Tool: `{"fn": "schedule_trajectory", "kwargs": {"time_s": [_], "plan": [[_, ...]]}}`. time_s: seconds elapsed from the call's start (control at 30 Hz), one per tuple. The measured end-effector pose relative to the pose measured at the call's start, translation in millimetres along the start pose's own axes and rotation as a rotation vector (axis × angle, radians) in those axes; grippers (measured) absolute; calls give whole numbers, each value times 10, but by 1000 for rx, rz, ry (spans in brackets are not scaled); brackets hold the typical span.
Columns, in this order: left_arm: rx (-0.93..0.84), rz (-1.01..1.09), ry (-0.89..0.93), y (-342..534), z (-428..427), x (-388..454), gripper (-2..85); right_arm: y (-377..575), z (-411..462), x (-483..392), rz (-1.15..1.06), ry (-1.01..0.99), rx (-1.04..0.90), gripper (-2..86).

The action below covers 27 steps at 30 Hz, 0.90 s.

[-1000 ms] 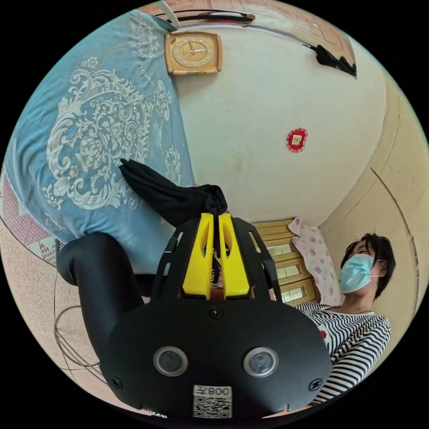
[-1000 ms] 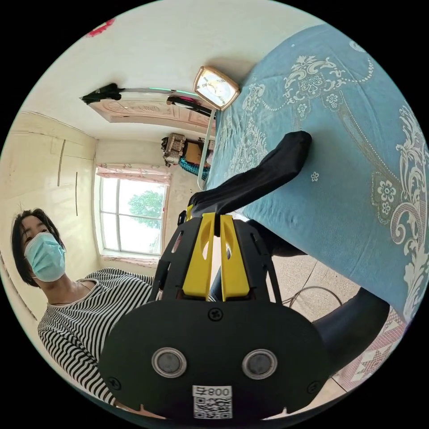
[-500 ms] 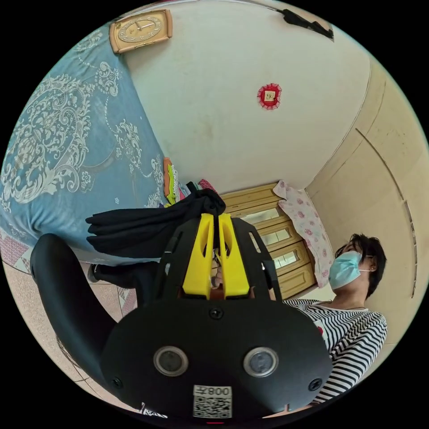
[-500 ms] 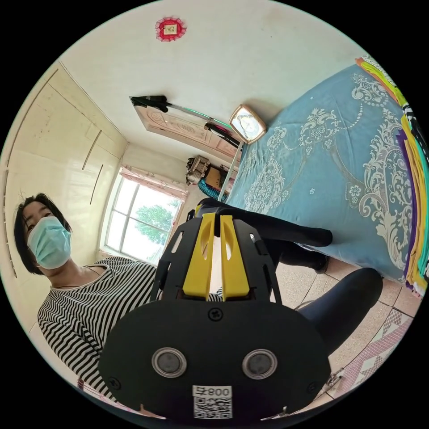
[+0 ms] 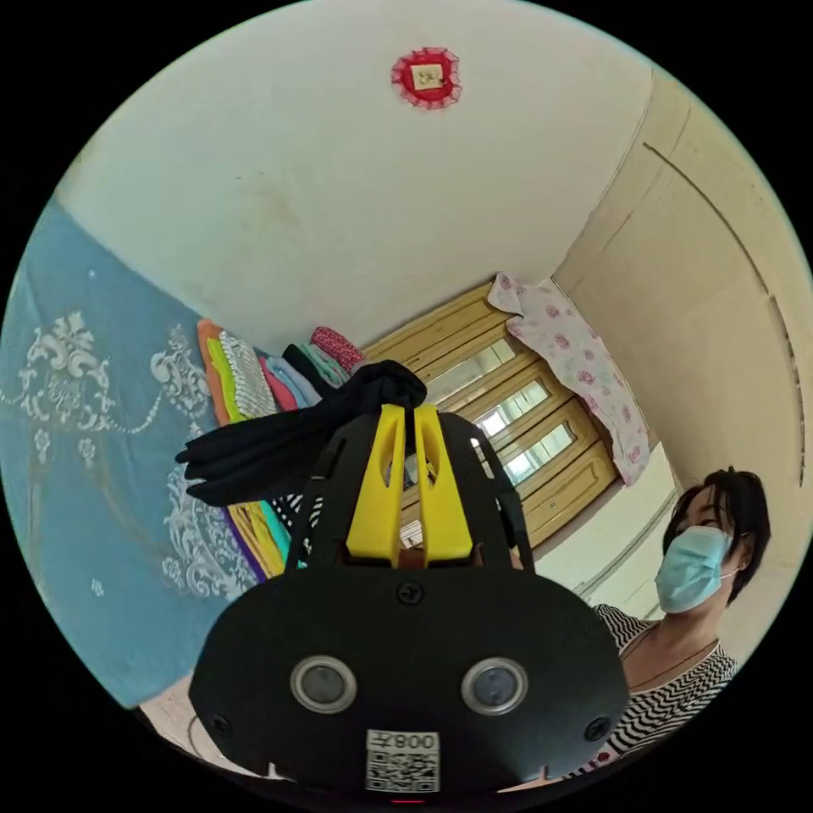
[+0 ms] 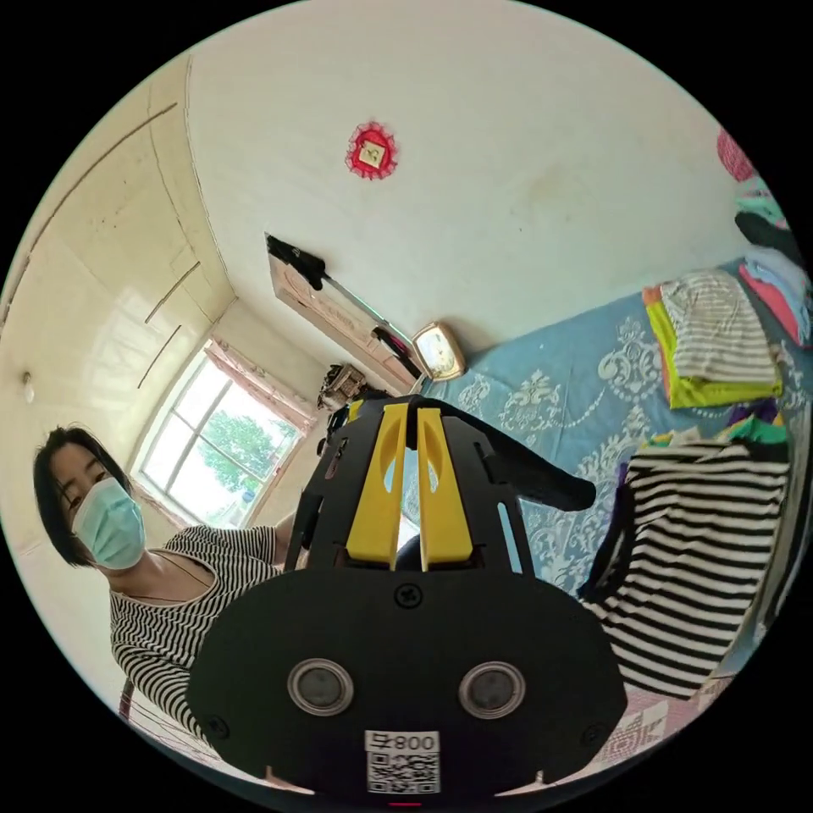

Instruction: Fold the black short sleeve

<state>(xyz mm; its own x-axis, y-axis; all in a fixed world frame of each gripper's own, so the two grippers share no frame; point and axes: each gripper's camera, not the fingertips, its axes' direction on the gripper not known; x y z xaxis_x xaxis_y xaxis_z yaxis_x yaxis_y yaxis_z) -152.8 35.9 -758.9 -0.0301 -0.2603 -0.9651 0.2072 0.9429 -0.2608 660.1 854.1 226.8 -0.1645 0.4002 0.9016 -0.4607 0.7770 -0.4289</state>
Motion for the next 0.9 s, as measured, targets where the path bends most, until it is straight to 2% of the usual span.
{"fn": "schedule_trajectory", "kwargs": {"time_s": [0.13,0.27,0.4,0.47,0.57,0.7,0.9], "plan": [[-82,131,45,-171,1172,144,23,-322,-1018,-336,-101,178,47,17],[-220,125,37,277,2260,-214,21,-123,-1685,-214,-49,292,35,18],[-414,-28,-40,961,3133,-923,20,528,-2156,581,214,389,-53,17],[-563,-140,-149,1384,3618,-1383,19,850,-2287,1013,364,393,-87,17],[-577,-196,-109,1601,3921,-1612,19,1262,-2461,1450,527,355,-97,17],[-585,-117,-112,1577,4219,-1580,20,1273,-2796,1324,445,306,-58,16],[-650,-10,-163,1843,4759,-1667,20,1253,-3063,1151,377,419,-156,15]]}}
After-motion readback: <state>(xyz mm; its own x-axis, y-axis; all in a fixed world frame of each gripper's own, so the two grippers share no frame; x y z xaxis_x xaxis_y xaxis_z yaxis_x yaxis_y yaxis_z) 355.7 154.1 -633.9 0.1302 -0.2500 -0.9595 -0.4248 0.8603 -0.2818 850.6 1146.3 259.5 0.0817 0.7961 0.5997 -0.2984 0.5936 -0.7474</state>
